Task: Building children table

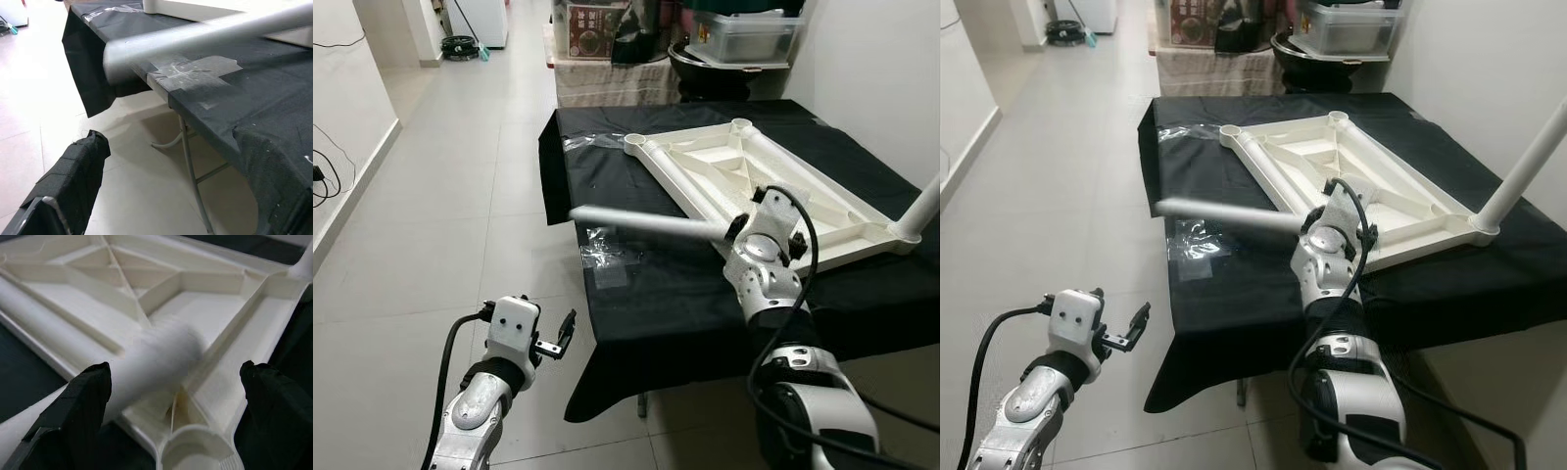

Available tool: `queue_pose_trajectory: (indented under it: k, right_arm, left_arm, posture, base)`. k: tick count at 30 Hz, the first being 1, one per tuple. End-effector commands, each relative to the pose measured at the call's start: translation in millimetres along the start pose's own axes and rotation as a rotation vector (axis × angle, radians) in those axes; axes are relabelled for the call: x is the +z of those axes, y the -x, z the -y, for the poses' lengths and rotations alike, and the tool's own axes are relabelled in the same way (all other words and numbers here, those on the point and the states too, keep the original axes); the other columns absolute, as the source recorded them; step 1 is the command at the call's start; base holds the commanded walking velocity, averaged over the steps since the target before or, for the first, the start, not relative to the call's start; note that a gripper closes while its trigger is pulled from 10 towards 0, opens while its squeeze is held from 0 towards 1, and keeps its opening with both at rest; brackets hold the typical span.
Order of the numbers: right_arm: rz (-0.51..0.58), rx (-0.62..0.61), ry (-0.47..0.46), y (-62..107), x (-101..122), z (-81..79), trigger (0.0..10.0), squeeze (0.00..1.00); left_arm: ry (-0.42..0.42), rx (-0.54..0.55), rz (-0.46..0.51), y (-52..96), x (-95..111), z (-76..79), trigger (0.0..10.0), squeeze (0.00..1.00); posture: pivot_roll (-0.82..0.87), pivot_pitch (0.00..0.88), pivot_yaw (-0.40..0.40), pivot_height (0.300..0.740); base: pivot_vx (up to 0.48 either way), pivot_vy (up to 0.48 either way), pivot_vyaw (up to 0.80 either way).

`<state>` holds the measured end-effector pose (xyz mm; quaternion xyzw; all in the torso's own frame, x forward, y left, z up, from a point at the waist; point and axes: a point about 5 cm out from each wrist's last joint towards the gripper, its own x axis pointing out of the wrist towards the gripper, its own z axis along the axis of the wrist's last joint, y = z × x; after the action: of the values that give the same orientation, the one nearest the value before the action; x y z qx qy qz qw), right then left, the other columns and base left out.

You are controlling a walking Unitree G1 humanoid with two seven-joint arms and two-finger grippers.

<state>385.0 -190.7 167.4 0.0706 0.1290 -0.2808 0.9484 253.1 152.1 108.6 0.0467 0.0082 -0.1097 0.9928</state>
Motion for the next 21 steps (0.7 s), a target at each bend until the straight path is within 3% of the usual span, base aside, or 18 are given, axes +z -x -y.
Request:
queue_pose_trajectory:
  k: [1, 5, 8, 15, 21]
  right_arm:
    - [0.004, 0.014, -0.012, -0.6, 1.4, 0.3, 10.0, 1.0]
    - [0.114, 0.059, -0.01, 1.3, 17.8, 3.1, 10.0, 1.0]
    - [0.112, 0.104, -0.001, 3.7, 15.2, -1.3, 10.0, 1.0]
    - [0.032, 0.143, 0.027, 4.4, -3.4, -5.4, 10.0, 1.0]
    - [-0.067, 0.223, -0.018, 7.5, -17.9, -11.8, 10.0, 0.95]
  left_arm:
    - [-0.008, -0.002, -0.013, 1.3, -3.5, 0.6, 10.0, 0.0]
    - [-0.005, 0.02, -0.007, 3.7, -2.3, -4.0, 10.0, 0.0]
    - [-0.007, 0.023, -0.009, 4.3, -2.5, -6.1, 10.0, 0.0]
    - [-0.014, 0.027, -0.013, 3.7, -2.5, -8.7, 10.0, 0.0]
    - [0.008, 0.035, 0.006, -0.3, 3.5, -20.0, 10.0, 0.0]
  posture:
    - [0.09, 0.0, -0.096, 0.74]
    - [0.09, 0.0, -0.093, 0.74]
    - [0.09, 0.0, -0.091, 0.74]
    - [0.09, 0.0, -0.087, 0.74]
    - [0.09, 0.0, -0.083, 0.74]
  base:
    - [0.0, 0.0, 0.0]
    - [0.0, 0.0, 0.0]
    - [0.0, 0.0, 0.0]
    - [0.0, 0.0, 0.0]
    - [0.0, 0.0, 0.0]
